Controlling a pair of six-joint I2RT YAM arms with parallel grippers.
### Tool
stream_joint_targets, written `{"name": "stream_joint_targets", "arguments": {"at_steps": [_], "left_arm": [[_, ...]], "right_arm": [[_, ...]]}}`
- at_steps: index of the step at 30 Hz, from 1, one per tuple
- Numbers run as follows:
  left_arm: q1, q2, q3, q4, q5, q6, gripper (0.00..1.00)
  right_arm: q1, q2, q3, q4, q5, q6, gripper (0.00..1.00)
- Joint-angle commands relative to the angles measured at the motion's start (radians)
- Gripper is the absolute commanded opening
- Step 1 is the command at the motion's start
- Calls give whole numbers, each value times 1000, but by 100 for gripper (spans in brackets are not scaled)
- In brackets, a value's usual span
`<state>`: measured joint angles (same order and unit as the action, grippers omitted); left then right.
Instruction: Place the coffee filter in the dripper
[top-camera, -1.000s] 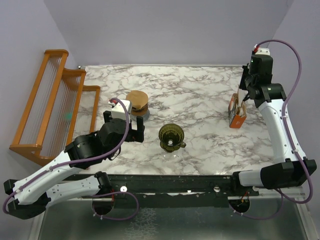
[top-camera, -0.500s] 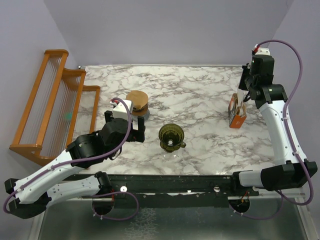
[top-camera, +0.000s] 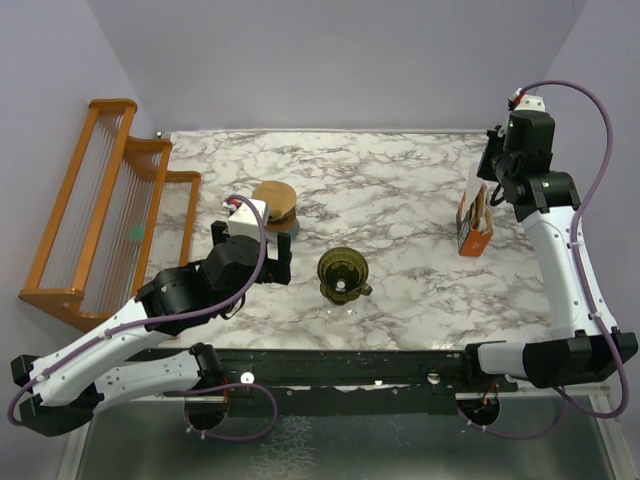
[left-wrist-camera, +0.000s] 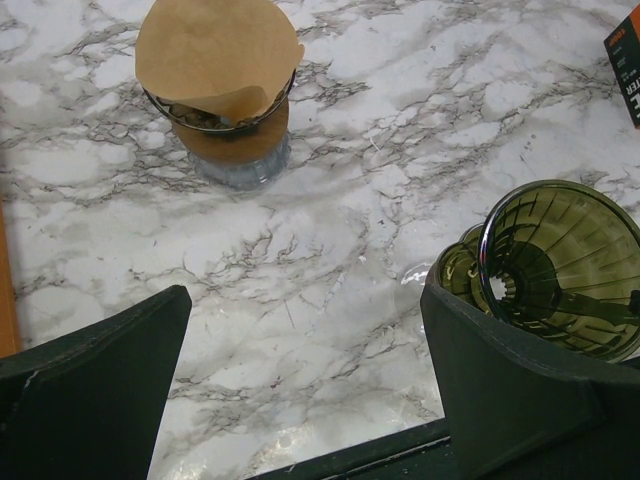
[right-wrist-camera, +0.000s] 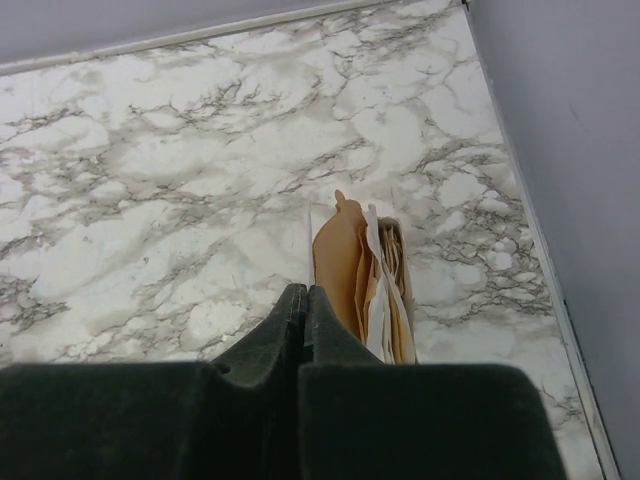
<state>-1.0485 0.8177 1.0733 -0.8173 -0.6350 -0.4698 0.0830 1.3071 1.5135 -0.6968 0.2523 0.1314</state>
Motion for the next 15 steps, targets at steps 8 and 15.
{"name": "stream_joint_targets", "arguments": {"at_steps": [8, 15], "left_arm": [[4, 17, 30, 5, 14, 7, 99], [4, 20, 28, 5, 22, 1, 99]], "right_arm": [[-8, -48, 4, 10, -134, 42, 1], [-7, -75, -20, 55, -313, 45, 1]]}}
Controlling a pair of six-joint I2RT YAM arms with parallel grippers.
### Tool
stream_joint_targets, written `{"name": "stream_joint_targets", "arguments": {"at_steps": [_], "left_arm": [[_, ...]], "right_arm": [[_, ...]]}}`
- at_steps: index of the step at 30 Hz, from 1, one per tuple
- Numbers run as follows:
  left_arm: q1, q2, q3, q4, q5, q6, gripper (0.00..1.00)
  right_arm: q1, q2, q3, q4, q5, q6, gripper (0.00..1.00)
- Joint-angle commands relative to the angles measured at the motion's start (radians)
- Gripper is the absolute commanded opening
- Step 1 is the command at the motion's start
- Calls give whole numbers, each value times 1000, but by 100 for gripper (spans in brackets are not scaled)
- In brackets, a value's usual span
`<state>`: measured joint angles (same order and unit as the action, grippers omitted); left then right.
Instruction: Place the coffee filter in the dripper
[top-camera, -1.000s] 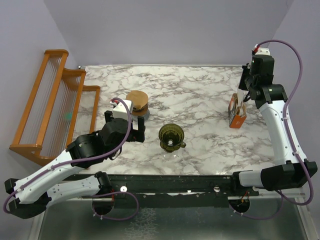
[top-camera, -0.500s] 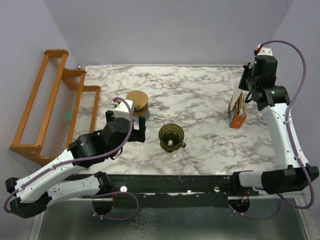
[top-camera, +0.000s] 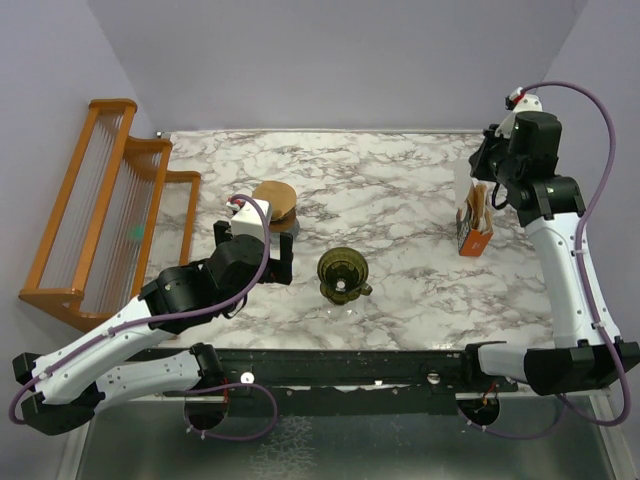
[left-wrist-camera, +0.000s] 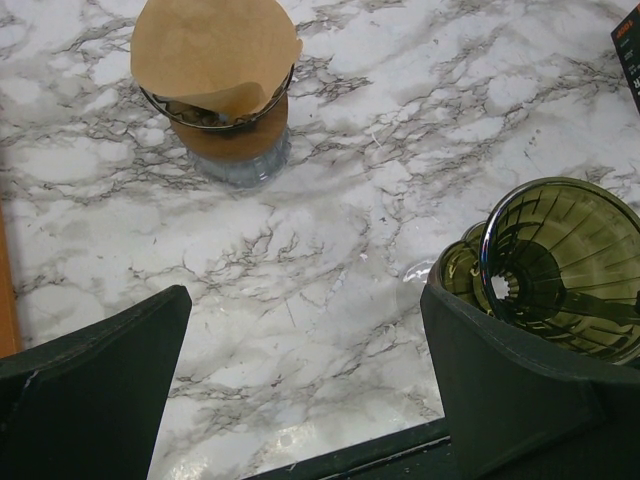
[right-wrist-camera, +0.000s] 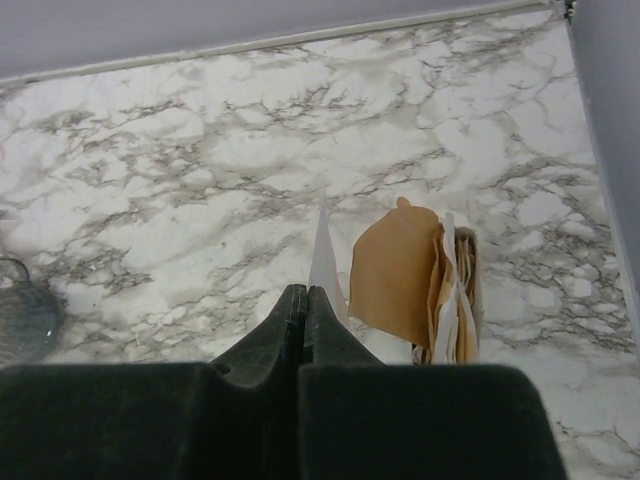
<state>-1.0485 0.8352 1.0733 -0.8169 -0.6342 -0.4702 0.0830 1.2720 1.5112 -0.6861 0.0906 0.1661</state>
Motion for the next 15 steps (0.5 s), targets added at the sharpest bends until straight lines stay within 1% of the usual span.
{"name": "stream_joint_targets", "arguments": {"at_steps": [1, 7, 11, 15], "left_arm": [[4, 3, 29, 5, 22, 1, 99], [4, 15, 36, 5, 18, 3, 99], [4, 19, 50, 4, 12, 11, 99], [4, 26, 69, 5, 11, 25, 99]], "right_arm": [[-8, -43, -17, 50, -183, 8, 1], [-7, -54, -18, 65, -342, 7, 1], [-8, -64, -30, 83, -475, -8, 1], [-8, -76, -28, 90, -549, -22, 1]]}}
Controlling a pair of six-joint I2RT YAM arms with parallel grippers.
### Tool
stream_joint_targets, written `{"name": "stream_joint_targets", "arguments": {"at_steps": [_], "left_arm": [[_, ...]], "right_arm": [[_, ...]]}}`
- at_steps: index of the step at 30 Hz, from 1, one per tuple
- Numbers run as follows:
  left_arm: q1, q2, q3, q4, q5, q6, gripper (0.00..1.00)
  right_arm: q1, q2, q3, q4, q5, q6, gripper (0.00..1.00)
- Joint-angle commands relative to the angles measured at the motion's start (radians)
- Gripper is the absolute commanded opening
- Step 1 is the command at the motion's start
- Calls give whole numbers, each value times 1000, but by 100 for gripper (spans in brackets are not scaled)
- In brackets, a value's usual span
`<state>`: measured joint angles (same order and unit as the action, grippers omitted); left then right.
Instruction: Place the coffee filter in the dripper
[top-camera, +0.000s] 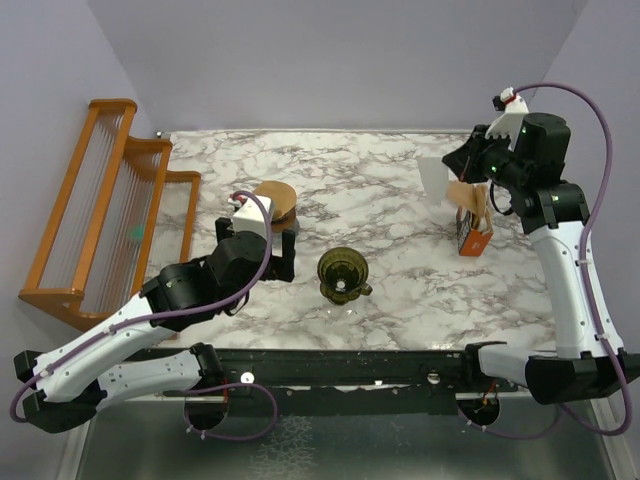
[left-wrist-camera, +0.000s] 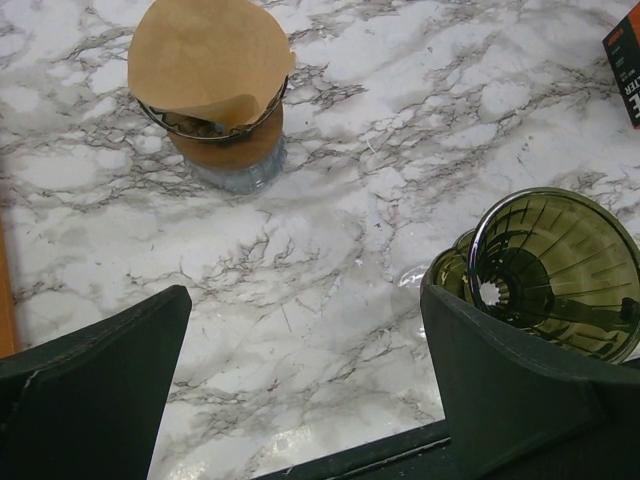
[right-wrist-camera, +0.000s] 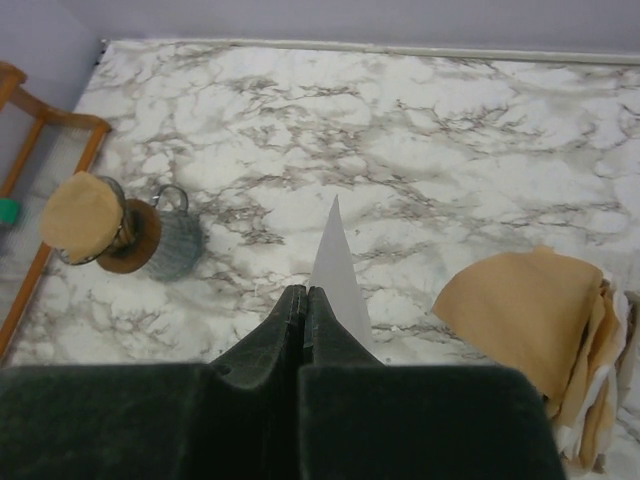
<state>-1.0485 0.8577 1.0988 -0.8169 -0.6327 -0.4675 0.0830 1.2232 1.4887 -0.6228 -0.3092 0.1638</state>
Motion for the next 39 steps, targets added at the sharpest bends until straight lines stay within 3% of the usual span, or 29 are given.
{"name": "stream_joint_targets", "arguments": {"at_steps": [1, 17, 27, 32, 39], "left_arm": [[4, 5, 48, 4, 8, 24, 99], [4, 26, 106, 5, 37, 58, 99], [4, 69, 261, 3, 219, 165, 99], [4, 100, 336, -9, 324, 214, 99], [4, 141, 437, -78, 405, 270, 99]], "right_arm": [[-7, -31, -5, 30, -171, -24, 1], [-7, -63, -12, 95, -510, -21, 1], [53, -29, 13, 142, -798, 57, 1], [214, 39, 88, -8, -751, -45, 1], [344, 102, 147, -77, -729, -82, 1]]}}
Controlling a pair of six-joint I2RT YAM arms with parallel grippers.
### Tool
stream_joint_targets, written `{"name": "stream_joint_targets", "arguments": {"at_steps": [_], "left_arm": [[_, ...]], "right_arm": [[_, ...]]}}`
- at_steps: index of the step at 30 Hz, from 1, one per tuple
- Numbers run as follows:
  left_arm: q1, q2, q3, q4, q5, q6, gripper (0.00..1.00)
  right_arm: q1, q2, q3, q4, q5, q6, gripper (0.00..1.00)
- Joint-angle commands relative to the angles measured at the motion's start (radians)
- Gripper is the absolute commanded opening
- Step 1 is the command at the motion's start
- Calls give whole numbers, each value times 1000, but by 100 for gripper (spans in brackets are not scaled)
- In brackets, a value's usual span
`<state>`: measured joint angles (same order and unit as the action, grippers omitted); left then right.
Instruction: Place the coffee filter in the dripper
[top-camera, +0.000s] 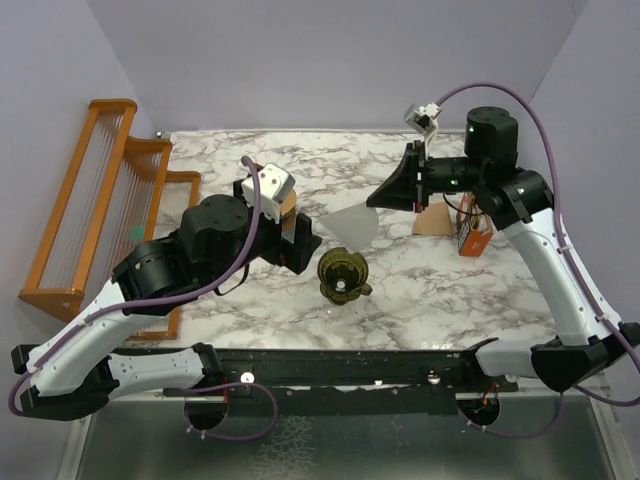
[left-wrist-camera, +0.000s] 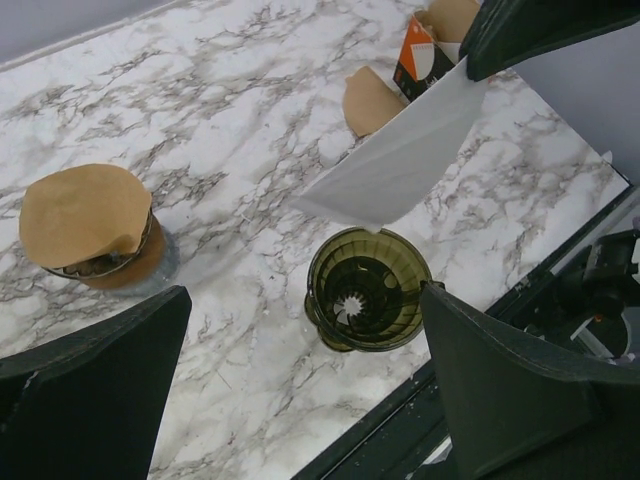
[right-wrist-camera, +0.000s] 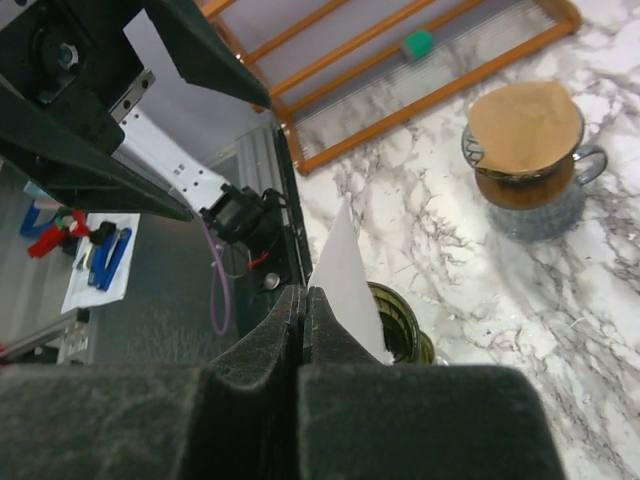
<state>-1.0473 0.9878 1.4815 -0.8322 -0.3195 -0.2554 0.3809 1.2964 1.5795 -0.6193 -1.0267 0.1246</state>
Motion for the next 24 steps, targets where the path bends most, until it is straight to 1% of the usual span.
{"name": "stream_joint_targets", "arguments": {"at_steps": [1, 6, 12, 19, 22, 24], "left_arm": [[3, 13, 62, -68, 100, 64, 99], [3, 20, 91, -93, 189, 112, 99], [3, 53, 105, -134, 282, 155, 99], [3, 90, 111, -174, 267, 175, 98], [3, 95, 122, -187, 274, 182, 96], [3, 95, 126, -194, 287, 189, 91]], "right_arm": [[64, 40, 70, -95, -11, -49, 1], [155, 107, 145, -152, -49, -78, 1], [251, 163, 235, -211, -149, -131, 1], [314, 215, 310, -323, -156, -227, 1], [334, 222, 318, -361, -155, -265, 1], [340, 219, 311, -364, -150, -273, 1]]}}
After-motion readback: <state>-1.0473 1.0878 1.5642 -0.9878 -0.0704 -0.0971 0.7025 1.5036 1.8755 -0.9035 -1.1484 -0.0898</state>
